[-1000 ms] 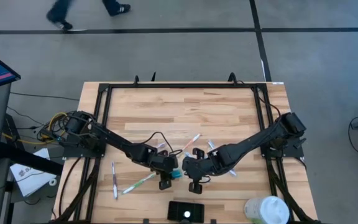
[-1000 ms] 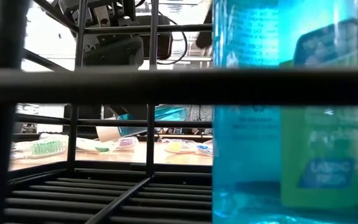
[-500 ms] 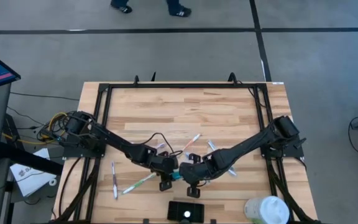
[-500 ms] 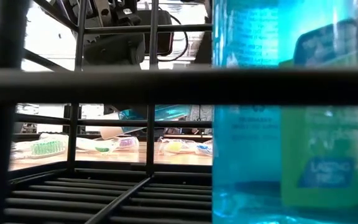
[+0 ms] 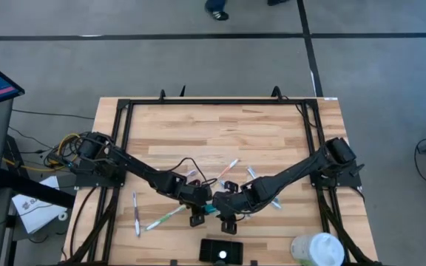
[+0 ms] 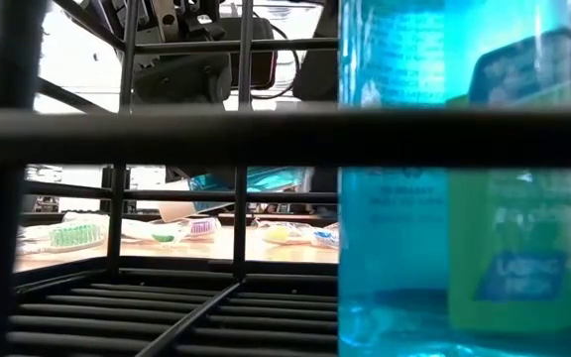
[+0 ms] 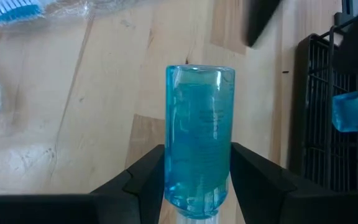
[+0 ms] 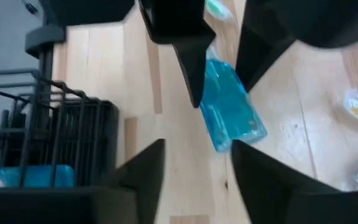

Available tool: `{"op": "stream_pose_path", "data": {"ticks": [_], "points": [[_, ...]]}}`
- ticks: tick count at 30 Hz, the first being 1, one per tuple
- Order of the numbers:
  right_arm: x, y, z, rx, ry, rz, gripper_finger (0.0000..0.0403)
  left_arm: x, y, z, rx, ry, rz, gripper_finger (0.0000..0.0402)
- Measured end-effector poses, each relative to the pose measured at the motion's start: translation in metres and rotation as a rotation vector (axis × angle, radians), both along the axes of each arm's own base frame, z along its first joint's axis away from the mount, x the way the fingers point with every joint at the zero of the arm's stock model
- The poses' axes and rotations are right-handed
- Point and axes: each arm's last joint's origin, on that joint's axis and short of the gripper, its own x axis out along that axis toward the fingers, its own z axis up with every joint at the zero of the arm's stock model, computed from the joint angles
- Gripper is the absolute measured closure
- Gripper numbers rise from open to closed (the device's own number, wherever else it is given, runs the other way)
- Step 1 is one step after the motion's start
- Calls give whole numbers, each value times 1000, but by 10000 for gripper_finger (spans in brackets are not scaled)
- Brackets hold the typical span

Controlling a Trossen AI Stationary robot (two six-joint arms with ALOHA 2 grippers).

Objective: Pick & Place toothbrushing station
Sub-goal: Put the blue mouthwash into the black mesh organizer

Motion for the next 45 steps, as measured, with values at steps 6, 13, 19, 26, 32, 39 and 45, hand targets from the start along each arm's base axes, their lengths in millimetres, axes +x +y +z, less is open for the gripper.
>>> {"op": "stream_pose_path", "data": {"ticks": [6,13,19,26,32,39,45], "points": [[2,0,-8,-36,6,-21,136,0,0,0,2,1,0,246],[4,0,-11,-71,-13,-36,127,0,1,-4,14,13,5,247],[5,0,-11,-93,-20,-4,127,1,1,-7,35,12,20,247],[7,-1,-16,-97,-9,-7,127,1,0,-17,27,52,6,247],[8,-4,-16,-95,-10,-20,127,-2,-1,-19,31,59,-2,250],[9,-5,-16,-87,-7,-35,127,-2,-1,-19,29,59,-3,236],[9,-5,-16,-84,-6,-40,127,-2,-1,-19,28,59,-5,200]]}}
